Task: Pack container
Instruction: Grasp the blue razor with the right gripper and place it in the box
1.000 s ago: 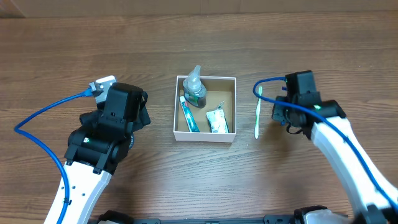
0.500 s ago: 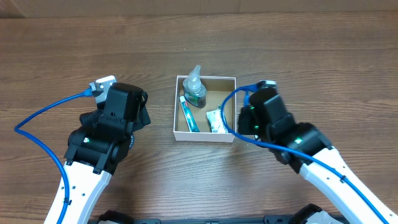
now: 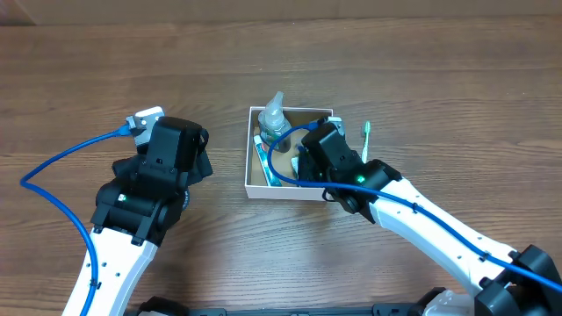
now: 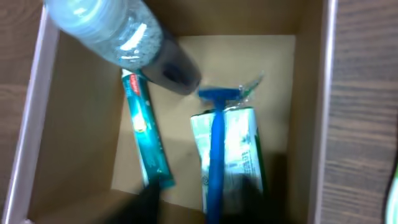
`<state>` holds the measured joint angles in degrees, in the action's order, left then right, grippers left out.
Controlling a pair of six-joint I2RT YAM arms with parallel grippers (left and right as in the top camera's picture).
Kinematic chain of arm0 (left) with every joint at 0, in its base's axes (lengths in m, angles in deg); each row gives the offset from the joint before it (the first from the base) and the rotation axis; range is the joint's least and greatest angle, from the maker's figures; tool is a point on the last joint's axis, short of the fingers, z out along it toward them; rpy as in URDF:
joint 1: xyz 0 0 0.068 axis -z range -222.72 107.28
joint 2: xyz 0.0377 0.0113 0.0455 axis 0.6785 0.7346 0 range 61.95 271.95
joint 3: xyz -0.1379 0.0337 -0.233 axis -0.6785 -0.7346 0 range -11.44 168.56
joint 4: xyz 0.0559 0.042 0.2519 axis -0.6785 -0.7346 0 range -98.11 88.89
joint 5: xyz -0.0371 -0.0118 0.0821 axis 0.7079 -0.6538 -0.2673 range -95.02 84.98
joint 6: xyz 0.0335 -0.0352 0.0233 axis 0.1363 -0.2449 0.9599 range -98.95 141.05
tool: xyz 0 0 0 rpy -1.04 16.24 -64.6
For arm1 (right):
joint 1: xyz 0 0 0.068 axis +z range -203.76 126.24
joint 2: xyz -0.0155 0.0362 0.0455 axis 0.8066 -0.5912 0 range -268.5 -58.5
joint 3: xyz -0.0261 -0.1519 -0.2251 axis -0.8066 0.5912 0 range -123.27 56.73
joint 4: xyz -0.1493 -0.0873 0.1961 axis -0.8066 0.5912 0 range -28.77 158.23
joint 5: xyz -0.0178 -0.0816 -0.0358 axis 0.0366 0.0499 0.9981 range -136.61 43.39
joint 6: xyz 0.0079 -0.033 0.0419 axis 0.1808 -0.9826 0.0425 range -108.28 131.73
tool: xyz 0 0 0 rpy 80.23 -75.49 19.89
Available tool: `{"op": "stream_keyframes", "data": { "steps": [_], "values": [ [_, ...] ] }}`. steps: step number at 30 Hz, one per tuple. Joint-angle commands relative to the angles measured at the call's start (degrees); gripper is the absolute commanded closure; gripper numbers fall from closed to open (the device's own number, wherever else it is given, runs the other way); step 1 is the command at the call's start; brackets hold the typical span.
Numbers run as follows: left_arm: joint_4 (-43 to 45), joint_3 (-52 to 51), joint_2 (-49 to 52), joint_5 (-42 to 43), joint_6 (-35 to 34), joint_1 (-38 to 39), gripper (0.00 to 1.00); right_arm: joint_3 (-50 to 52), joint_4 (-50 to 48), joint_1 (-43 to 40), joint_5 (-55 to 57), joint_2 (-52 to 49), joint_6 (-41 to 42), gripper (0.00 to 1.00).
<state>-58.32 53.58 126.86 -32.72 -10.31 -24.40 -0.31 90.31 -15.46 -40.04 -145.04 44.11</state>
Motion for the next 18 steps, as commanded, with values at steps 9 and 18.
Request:
{"op": "stream_keyframes", "data": {
  "steps": [9, 18],
  "values": [
    [0.26, 0.81, 0.24, -0.76, 0.52, -0.31, 0.00, -10.99, 13.79, -0.09, 3.72, 10.93, -7.34, 0.21],
    [0.24, 0.81, 0.24, -0.76, 0.52, -0.31, 0.00, -10.62, 27.19, -8.81, 15.89, 12.55, -7.13, 0.00]
  ]
}}
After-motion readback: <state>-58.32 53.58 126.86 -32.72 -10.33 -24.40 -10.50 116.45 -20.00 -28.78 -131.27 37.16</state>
